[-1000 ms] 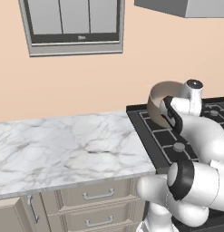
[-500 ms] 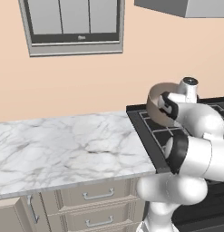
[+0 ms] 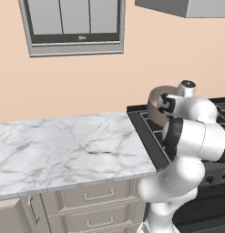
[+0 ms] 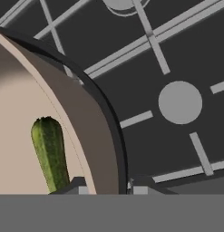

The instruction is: Turn on the sink faucet. Then move the squash from the counter to the sink. Turn off the sink. Move the vegetable from the sink to the pot next to the stove. Finally move the pot to the rear left burner.

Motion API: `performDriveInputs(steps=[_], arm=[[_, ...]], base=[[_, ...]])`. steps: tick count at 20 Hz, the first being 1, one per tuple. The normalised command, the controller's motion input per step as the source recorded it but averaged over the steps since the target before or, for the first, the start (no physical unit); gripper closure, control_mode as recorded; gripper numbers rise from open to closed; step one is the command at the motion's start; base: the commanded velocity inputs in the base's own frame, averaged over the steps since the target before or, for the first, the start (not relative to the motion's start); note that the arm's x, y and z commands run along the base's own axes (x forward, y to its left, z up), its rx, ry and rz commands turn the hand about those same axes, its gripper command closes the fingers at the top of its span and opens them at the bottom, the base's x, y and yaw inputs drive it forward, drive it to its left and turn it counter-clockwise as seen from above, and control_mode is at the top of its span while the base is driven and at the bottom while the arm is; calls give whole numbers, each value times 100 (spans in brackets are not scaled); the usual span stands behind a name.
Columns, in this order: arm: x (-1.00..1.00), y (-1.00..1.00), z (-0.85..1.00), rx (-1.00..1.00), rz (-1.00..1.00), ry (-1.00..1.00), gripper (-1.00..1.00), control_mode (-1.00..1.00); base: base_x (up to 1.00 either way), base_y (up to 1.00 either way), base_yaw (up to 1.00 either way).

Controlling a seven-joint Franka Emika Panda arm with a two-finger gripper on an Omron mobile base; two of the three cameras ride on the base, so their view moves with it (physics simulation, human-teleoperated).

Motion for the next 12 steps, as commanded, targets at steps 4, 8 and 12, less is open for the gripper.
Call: performDriveInputs(steps=[4, 8, 12], arm=[[37, -9, -19, 0, 3, 0, 100, -100], [35, -2, -23, 0, 4, 0, 100, -100], [22, -3, -21, 0, 2, 0, 100, -100]], base=[[0, 0, 0], [0, 0, 0], [0, 0, 0]])
